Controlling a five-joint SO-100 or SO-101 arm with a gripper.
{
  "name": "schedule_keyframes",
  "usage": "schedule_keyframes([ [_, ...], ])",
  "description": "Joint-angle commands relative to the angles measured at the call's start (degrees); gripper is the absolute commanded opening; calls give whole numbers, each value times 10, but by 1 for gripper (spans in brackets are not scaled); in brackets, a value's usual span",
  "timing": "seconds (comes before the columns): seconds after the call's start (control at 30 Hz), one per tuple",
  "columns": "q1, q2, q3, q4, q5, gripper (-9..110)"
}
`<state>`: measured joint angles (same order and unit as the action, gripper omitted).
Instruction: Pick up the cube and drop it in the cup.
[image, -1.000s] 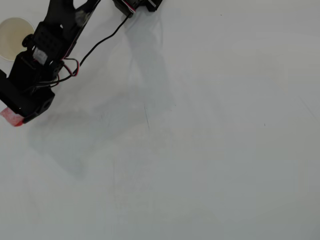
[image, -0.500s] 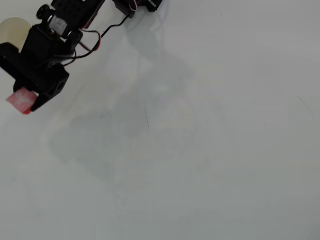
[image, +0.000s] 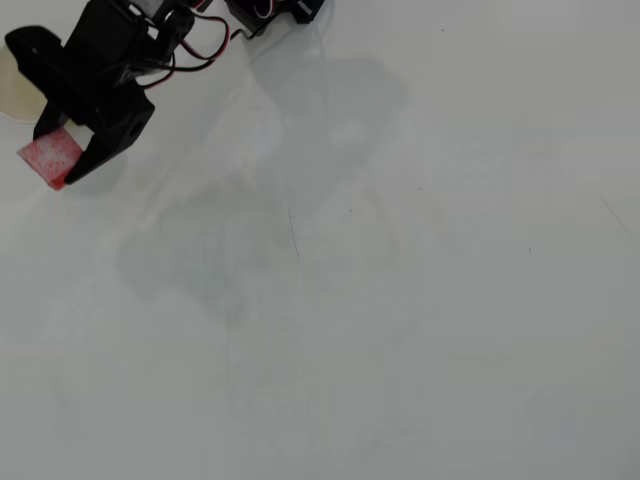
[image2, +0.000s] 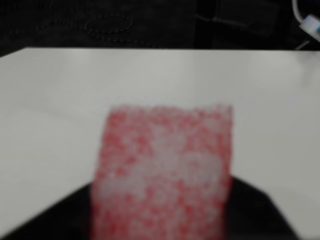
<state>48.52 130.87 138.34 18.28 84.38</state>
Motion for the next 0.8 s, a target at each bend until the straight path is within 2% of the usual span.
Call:
schedule_keyframes([
  [0.0, 16, 74, -6, -5, -5, 4],
  [0.77, 151, 201, 90, -23, -5, 4],
])
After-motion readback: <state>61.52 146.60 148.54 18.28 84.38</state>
